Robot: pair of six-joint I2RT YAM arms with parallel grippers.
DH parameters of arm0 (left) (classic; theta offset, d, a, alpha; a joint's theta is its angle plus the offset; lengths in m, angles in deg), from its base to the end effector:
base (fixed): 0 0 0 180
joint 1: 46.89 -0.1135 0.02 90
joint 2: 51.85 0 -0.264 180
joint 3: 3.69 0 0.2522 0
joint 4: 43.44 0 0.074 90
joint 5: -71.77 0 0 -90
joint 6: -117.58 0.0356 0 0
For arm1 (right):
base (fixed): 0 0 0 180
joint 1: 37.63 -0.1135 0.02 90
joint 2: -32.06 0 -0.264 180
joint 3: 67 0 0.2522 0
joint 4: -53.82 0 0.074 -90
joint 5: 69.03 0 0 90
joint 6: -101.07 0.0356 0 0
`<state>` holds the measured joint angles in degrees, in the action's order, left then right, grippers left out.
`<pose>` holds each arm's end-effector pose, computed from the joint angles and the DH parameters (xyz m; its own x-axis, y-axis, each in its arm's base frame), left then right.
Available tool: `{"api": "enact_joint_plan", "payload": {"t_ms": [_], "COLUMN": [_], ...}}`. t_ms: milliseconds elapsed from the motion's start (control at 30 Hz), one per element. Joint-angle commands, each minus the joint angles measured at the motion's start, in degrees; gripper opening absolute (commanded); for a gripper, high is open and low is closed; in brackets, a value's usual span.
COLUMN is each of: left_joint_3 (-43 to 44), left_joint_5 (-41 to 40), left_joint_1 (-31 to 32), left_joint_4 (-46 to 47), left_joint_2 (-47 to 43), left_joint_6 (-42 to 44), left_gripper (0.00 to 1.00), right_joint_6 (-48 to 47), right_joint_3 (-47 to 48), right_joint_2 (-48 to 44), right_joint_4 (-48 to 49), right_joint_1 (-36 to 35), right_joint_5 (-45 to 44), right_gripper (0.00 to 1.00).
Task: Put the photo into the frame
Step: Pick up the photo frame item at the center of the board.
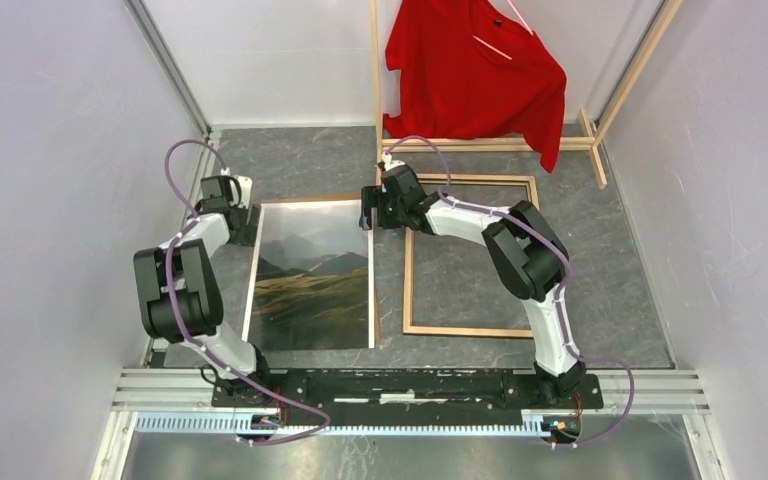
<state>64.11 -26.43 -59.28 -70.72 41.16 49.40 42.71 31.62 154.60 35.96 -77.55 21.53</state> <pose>0.3198 0.0755 0.1831 -0.8297 0.1944 -0.5232 0.0121 0.9434 0.3314 0.3635 0.3046 0.1608 -0.7746 0.0358 -0.6315 -0.2830 0.8732 0.3967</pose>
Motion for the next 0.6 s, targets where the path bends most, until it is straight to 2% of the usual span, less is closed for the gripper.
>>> {"api": "enact_joint_plan", "payload": {"t_ms": [0, 567], "left_joint_3": [1.2, -1.1], "left_joint_5": [-1.4, -6.2], "left_joint_1": [0.6, 6.3], "left_joint_4": [2.0, 4.3], "left_joint_2": [3.4, 7.6], "left_joint_6": [-3.1, -3.5], "left_gripper": [0.83, 0.82], "right_joint_6": [0.4, 3.4], "right_joint_3": [2.5, 3.7], "right_joint_2": [1.3, 4.0], "right_joint_4": [1.5, 6.0], "right_joint_1": [0.5, 0.6], "right_joint_5": [-0.7, 5.5], "right_gripper": [0.87, 0.85]}}
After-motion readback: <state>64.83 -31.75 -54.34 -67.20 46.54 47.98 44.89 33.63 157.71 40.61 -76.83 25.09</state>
